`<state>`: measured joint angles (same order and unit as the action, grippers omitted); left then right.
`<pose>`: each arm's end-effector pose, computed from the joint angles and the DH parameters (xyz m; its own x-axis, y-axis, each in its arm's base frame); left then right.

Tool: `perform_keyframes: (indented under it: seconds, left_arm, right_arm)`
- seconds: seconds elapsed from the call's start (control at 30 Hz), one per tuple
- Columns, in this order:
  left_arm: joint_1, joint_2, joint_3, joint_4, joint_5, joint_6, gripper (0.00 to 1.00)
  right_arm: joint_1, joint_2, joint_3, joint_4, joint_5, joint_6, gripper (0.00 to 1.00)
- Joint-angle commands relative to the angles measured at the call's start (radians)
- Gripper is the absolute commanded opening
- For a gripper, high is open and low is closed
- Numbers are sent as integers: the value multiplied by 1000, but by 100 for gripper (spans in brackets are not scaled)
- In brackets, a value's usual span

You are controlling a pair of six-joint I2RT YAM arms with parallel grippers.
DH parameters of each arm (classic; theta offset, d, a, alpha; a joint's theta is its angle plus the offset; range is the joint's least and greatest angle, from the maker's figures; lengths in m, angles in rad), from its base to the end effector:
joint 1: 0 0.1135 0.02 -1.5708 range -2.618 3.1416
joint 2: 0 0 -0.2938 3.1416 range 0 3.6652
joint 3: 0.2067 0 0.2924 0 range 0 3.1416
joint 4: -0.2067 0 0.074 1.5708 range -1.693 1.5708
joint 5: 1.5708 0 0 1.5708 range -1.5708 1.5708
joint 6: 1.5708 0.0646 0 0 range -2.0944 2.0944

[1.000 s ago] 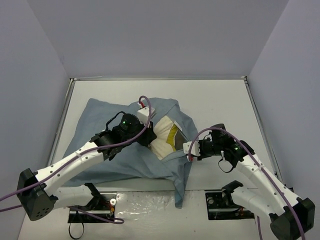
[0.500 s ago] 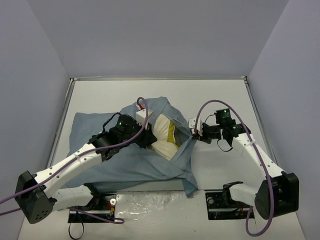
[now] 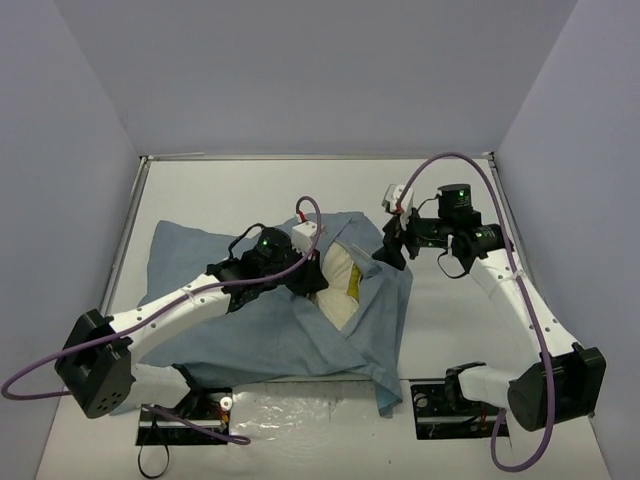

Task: Remove the pillowcase from the pillow

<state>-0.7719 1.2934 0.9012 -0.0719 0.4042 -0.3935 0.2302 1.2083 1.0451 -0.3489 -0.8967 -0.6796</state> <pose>0.2304 -0.2597 0.2824 -0.6388 0.1298 -0.7584 0.7021 0.5016 -0.5055 0.2880 0.1193 0.3449 0.1352 -0.3712 -0.9186 -0.9264 0.2816 -0.2501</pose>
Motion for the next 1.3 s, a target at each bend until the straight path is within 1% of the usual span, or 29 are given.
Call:
perform_keyframes:
  seconds: [0.0,0.03,0.07,0.1,0.13,0.17,0.2,0.27,0.3,0.37,0.43,0.47,0.53,0.57,0.63,0.87,0.97,1.03,1.1,1.17,1.27]
  left_arm:
    - [-7,0,85,138,38,-24,2]
    - [-9,4,90,139,36,-24,2]
    - [-13,9,97,142,35,-24,2]
    - [-15,15,100,139,33,-25,2]
    - [-15,17,105,139,33,-25,2]
    - [-18,17,108,136,33,-24,2]
    - [-20,15,110,135,31,-24,2]
    - [-24,6,110,130,25,-24,2]
    - [-26,0,110,127,25,-22,2]
    - [-30,-17,108,121,22,-22,2]
    - [-32,-29,107,112,16,-19,2]
    - [-32,-43,105,104,16,-18,2]
    - [-33,-58,105,90,12,-11,2]
    - [-33,-74,104,80,8,-7,2]
    - [-33,-91,97,73,7,1,2]
    - [-35,-175,56,73,41,2,2]
    - [-36,-212,45,73,61,18,2]
    - [-37,-241,41,83,106,27,2]
    - [-38,-255,30,115,162,35,2]
    - [-40,-276,22,168,228,36,2]
    - [-41,-289,33,196,258,50,2]
  right_arm:
    - [43,36,56,28,138,224,67]
    - [87,39,59,48,181,286,67]
    - [107,40,56,60,215,314,68]
    - [132,37,47,82,310,354,70]
    - [159,39,46,99,349,408,71]
    - [217,42,46,99,384,414,75]
    - [250,45,41,108,437,435,76]
    - [312,91,26,128,592,445,77]
    - [316,91,26,128,593,445,77]
    - [316,140,33,128,660,439,74]
    - [316,180,42,128,700,434,66]
    - [316,189,44,128,712,430,52]
    - [313,207,47,131,751,430,34]
    - [307,208,49,134,772,431,17]
    - [282,201,49,140,774,433,0]
    - [227,204,53,191,752,439,0]
    - [173,215,69,229,748,457,0]
    - [114,231,75,255,707,485,0]
    - [84,259,87,278,674,500,0]
    - [61,290,98,283,592,528,0]
    - [61,359,101,291,466,566,0]
